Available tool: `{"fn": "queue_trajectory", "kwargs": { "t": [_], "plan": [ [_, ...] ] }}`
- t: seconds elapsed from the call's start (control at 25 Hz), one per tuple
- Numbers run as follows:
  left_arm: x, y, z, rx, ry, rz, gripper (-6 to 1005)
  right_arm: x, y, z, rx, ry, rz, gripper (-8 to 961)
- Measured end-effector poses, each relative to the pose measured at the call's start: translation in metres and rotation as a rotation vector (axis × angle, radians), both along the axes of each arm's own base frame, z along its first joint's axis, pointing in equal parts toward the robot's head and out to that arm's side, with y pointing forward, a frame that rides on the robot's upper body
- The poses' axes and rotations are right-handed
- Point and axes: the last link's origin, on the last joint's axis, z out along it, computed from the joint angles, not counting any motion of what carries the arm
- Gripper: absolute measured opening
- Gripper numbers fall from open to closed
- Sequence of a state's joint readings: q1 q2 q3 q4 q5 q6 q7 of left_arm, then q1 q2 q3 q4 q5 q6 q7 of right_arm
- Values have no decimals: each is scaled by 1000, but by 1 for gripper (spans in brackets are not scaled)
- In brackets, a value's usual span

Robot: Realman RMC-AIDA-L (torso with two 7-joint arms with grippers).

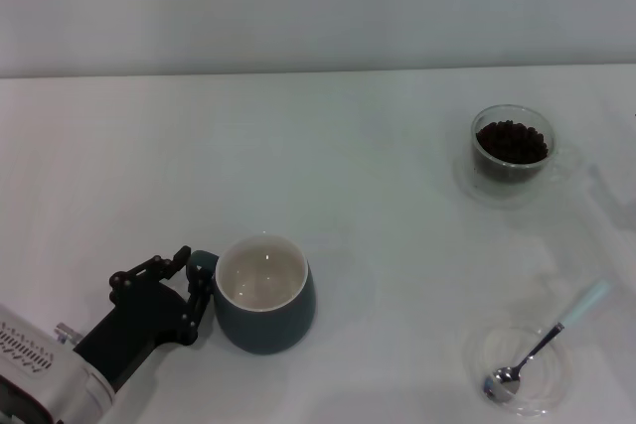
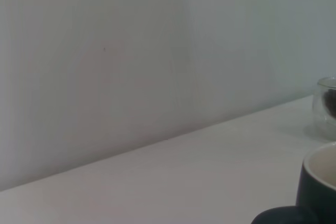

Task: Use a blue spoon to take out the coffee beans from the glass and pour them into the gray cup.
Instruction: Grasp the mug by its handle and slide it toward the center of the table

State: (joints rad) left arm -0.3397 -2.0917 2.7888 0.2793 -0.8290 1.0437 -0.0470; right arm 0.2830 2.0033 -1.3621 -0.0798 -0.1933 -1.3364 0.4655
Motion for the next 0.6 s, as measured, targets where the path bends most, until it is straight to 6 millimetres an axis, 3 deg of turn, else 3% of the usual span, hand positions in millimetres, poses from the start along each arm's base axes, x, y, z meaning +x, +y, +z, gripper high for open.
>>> {"fn": "queue_trajectory", "kwargs": {
  "t": [0.04, 0.16, 0.6],
  "plan": [
    [0, 0, 0, 1, -1, 0, 135, 0, 0, 0, 0, 0, -1, 872],
    [0, -2, 2, 8, -8, -3, 302, 0, -1, 0, 1, 3, 0, 872],
    [-7, -20, 5, 37, -25, 5, 747, 0, -2, -1, -1, 9, 2, 872]
  ]
}}
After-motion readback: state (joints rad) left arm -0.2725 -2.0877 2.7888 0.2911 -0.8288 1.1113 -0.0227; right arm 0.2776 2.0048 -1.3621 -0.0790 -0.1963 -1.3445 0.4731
